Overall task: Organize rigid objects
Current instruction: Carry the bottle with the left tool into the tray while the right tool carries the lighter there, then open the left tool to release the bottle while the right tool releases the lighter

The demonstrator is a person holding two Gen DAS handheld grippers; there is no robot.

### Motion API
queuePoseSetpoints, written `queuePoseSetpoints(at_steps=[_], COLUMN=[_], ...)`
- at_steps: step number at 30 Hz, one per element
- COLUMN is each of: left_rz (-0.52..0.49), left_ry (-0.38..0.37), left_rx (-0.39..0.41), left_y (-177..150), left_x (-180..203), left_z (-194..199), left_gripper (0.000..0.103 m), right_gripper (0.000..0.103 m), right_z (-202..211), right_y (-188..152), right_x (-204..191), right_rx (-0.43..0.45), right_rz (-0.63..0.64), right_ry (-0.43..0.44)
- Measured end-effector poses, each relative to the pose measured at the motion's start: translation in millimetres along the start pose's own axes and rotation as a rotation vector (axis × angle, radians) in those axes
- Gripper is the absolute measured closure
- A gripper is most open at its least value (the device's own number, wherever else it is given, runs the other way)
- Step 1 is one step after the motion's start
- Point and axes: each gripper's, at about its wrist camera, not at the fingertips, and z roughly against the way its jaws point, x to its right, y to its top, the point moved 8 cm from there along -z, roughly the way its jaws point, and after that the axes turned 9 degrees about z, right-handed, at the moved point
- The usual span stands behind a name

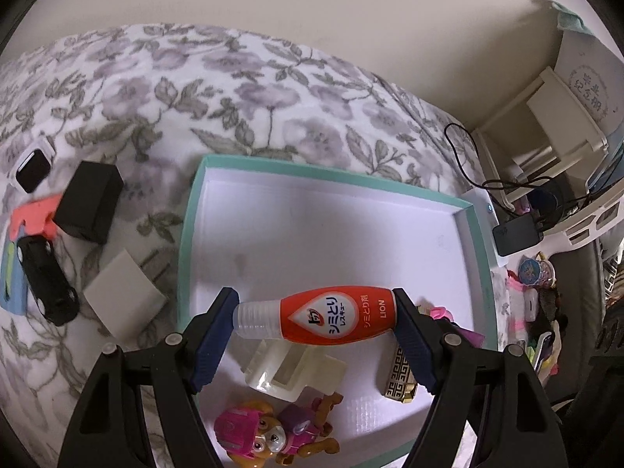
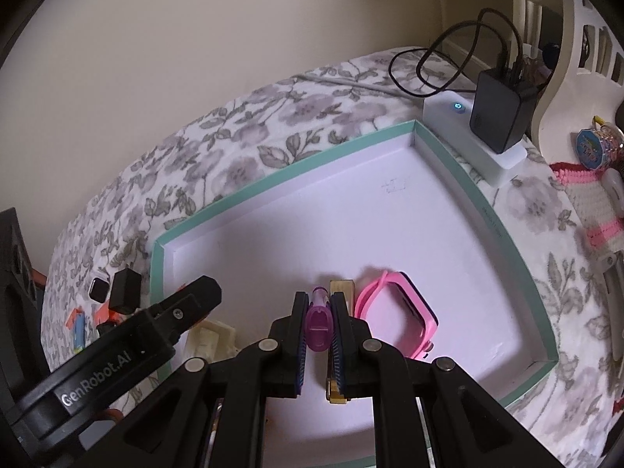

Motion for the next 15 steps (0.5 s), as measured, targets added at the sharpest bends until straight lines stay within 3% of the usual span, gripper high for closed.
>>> queuePoseSetpoints(at_steps=[9,15], left_rz=[-0.006,0.018], left_ry=[0.041,0.058], left_rx=[0.005,0.024], left_y=[-1.2,1.6], left_x=[-6.1,-12.2], left_z=[0.0,6.5], left_gripper=[0.024,0.017], right_gripper=[0.091,0.089], right_z=[-0.4,-0.6], right_y=[-1.0,-1.0], right_x=[-2.4,-4.0], right_rx=[-0.005,-0.010], right_rz=[0.017,0.025], right_ry=[-0.007,-0.002])
